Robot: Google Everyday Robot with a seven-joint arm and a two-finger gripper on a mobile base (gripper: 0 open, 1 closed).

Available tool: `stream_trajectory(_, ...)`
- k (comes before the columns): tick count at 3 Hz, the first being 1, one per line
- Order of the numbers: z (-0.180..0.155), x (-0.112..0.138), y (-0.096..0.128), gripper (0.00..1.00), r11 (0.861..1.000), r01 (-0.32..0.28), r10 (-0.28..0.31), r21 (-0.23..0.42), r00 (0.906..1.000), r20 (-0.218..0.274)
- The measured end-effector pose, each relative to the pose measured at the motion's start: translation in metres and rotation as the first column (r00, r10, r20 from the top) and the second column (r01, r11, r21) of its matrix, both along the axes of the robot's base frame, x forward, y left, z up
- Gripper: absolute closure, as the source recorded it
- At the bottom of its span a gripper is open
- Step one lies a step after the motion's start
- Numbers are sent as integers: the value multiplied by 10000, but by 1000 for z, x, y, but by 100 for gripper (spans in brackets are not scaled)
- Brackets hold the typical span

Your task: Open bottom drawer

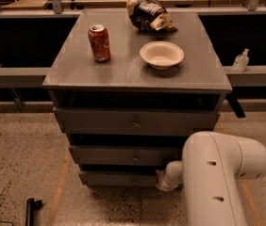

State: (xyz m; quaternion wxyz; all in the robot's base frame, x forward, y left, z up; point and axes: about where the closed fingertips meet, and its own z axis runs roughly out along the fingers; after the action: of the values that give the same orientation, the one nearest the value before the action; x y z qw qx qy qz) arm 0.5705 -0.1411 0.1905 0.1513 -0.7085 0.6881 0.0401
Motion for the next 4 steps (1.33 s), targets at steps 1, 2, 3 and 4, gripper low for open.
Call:
stream_trajectory(1, 3, -9, 5, 100, 9998, -135, 140, 116, 9989, -453)
stream_trajectory(2, 3, -9, 5, 100, 9998, -135, 141, 117, 9989, -455)
stream_trajectory(3, 5, -20, 9, 100, 9995, -188, 210, 263, 9962, -849)
stream_trajectory(4, 5, -20, 9, 100, 9995, -188, 210, 264, 9962, -850)
